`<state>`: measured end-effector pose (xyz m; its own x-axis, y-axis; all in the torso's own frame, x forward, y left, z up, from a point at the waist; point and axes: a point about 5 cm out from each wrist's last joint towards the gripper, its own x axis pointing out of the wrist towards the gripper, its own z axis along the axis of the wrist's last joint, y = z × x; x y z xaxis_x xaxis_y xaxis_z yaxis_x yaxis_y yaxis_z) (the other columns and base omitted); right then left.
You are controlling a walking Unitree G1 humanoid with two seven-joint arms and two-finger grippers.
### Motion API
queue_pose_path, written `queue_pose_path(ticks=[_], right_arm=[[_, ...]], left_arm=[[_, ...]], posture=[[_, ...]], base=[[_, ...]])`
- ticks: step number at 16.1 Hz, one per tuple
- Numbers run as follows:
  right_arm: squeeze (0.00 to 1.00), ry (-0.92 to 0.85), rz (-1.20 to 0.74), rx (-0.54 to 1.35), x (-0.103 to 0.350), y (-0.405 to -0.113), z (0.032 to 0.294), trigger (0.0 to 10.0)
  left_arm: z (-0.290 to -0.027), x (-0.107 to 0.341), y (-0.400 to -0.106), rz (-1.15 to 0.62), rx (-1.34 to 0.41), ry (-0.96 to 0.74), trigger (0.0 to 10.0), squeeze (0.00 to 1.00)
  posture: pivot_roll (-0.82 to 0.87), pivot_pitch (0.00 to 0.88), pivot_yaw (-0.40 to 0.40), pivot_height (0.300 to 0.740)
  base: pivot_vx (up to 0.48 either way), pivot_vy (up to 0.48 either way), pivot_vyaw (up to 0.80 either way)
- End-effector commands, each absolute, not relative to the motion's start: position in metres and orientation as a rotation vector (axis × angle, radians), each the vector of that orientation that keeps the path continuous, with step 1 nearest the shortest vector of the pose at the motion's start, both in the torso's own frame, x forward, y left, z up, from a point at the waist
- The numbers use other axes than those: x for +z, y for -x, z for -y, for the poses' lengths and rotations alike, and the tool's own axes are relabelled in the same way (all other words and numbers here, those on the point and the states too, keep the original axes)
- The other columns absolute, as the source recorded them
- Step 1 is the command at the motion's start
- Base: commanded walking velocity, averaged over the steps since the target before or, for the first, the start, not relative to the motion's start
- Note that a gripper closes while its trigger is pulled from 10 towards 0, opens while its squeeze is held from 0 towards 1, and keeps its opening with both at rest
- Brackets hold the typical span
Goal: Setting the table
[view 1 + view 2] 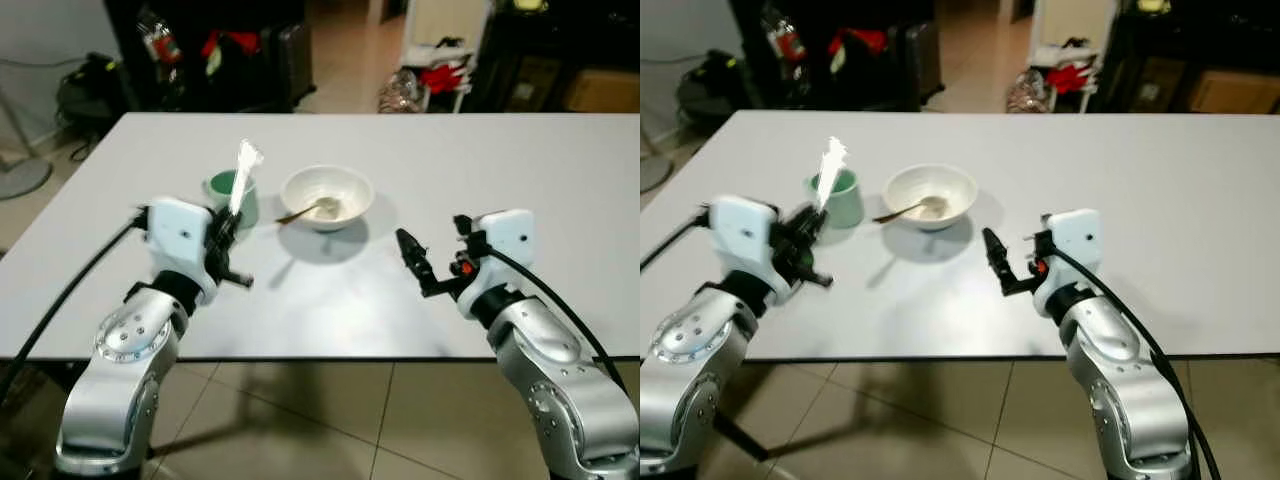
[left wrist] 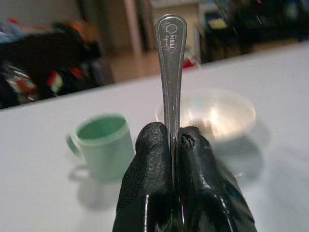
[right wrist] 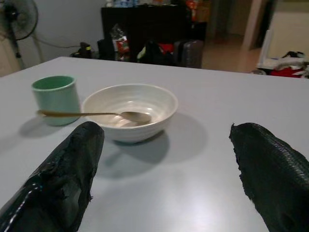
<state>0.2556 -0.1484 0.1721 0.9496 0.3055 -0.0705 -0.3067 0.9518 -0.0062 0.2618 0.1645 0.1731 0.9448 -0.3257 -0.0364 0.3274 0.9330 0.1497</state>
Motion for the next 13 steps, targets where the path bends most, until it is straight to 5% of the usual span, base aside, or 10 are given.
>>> queue_pose_path(ticks=[1, 7, 13], right_arm=[[0.00, 0.024, -0.050, 0.307, 0.176, -0.259, 0.154, 10.0], [0.00, 0.053, -0.032, 0.470, 0.186, -0.253, 0.166, 10.0], [0.00, 0.092, -0.093, 0.554, 0.185, -0.225, 0.171, 10.0]], left_arm=[[-0.156, 0.175, -0.268, 0.003, -0.451, -0.192, 10.0, 0.00], [-0.157, 0.148, -0.310, -0.164, -0.860, -0.453, 10.0, 0.00], [-0.139, 0.127, -0.351, -0.225, -0.974, -0.710, 10.0, 0.00]], posture=[[-0.03, 0.000, 0.034, 0.740], [-0.07, 0.001, 0.058, 0.740], [-0.14, 0.071, 0.086, 0.740]], base=[[0.000, 0.000, 0.00], [0.000, 0.000, 0.00], [0.000, 0.000, 0.00]])
